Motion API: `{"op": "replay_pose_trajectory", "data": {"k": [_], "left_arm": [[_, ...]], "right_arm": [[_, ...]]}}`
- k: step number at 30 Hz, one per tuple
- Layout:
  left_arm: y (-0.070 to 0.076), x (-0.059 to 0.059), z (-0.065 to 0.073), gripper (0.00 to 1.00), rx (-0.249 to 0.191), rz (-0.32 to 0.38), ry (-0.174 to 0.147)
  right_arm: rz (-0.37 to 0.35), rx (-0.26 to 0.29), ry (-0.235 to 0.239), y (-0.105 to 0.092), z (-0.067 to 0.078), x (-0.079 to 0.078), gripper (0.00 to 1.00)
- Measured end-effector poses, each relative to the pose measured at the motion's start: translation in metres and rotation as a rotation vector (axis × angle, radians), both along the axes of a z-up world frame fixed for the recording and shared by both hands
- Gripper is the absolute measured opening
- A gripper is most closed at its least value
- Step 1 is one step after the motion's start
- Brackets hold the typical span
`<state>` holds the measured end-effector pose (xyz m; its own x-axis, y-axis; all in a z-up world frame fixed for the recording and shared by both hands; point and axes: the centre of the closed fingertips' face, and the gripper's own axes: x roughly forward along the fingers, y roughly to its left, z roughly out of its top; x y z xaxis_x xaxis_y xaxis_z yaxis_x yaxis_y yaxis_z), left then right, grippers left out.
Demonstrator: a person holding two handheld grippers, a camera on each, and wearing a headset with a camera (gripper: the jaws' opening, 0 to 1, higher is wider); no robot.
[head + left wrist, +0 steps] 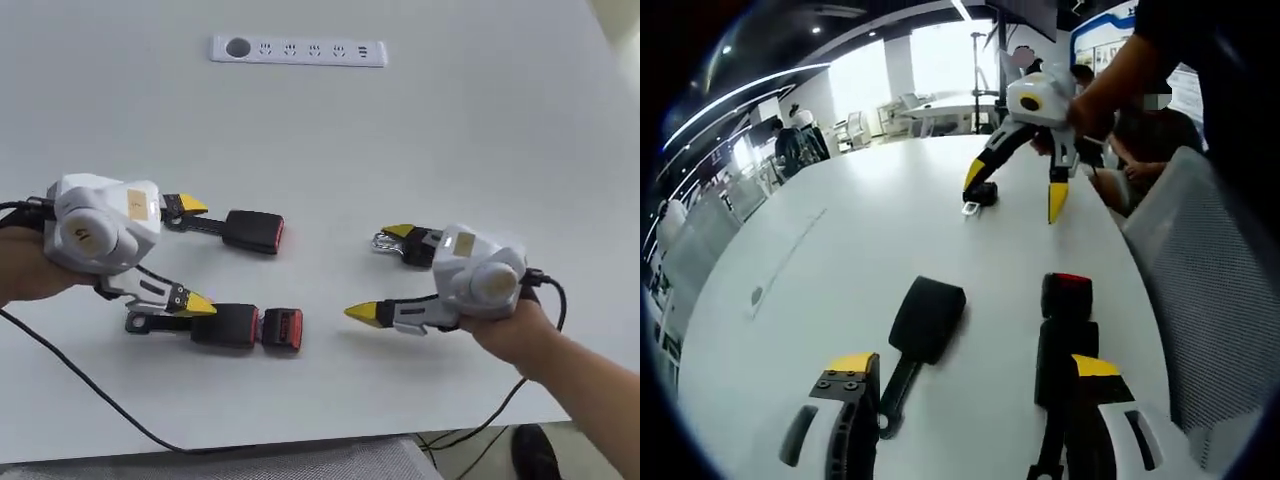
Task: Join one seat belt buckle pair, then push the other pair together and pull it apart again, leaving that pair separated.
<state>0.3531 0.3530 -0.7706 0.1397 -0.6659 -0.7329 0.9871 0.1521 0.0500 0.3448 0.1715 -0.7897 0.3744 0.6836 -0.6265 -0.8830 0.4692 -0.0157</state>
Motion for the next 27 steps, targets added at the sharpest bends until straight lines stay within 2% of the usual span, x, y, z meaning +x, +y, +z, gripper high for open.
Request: {"op": "replay_pose_trajectory", "data": {"k": [3,7,10,18,23,27], "left_arm": [[-0.002,0.014,-0.002,0.79,0.000,0.006,-0.007],[-0.008,0.025,-0.008,0.78,0.011,-0.015,-0.029],[-0.012,0.029,-0.015,0.77,0.019,-0.030,-0.016],[-0.022,0.041,-0.033,0.73,0.046,-0.058,0.012],[-0.026,0.049,-0.042,0.69,0.051,-0.062,0.026],[-0.028,0.050,-0.048,0.63,0.066,-0.087,0.032]], "right_arm": [[-0.006,-0.023,-0.002,-0.018,0.001,0.012,0.73],[-0.030,-0.030,-0.003,-0.042,0.003,0.030,0.73],[-0.038,-0.036,0.014,-0.057,0.000,0.038,0.72],[0.018,-0.070,0.133,-0.080,-0.025,0.033,0.65],[0.039,-0.074,0.155,-0.080,-0.028,0.033,0.63],[0.090,-0.088,0.163,-0.072,-0.030,0.028,0.59]]}}
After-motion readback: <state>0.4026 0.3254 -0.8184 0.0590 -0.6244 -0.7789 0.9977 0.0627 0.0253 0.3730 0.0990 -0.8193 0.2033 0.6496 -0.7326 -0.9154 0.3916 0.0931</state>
